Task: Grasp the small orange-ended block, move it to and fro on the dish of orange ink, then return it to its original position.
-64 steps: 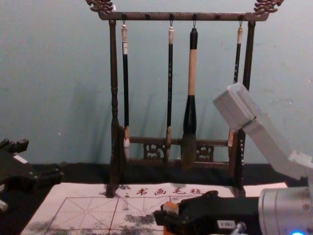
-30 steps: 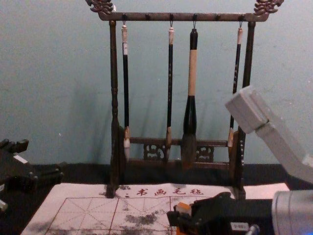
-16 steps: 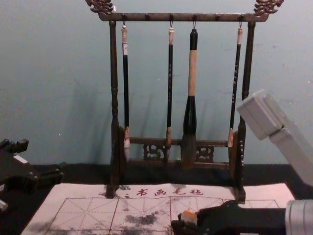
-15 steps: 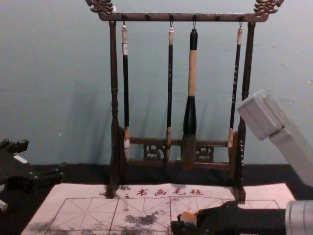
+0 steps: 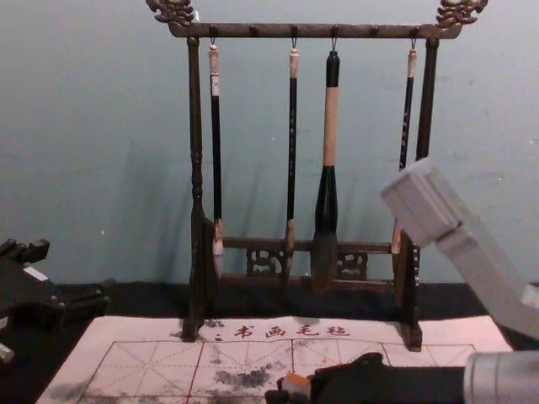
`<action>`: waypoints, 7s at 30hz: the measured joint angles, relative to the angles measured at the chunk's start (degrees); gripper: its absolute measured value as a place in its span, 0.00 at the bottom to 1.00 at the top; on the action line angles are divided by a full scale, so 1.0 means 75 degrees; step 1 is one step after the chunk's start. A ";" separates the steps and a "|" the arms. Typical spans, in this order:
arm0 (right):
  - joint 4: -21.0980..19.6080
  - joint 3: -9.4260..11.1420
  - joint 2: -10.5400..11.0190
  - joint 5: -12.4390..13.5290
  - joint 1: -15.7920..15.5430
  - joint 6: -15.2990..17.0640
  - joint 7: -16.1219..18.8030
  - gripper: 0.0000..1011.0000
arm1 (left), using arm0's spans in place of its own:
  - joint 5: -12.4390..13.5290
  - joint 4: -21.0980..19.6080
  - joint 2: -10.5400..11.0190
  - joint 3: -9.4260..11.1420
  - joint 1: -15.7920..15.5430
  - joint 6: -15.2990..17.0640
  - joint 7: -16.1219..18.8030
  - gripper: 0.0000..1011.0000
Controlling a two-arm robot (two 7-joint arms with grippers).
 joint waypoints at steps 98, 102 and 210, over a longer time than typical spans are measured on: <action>0.0526 -0.0123 -0.0482 -0.0215 0.0355 -0.0212 -0.0194 0.11 | 0.0000 0.0000 0.0000 0.0000 0.0000 0.0000 0.0000 0.99; 0.0634 -0.0071 -0.0549 -0.0250 0.0404 -0.0239 -0.0246 0.11 | 0.0000 0.0001 0.0000 0.0000 0.0000 0.0000 0.0000 0.99; 0.0662 0.0245 -0.0566 -0.0217 0.0347 -0.0287 -0.0323 0.11 | 0.0000 0.0001 0.0000 0.0000 0.0000 0.0000 0.0000 0.99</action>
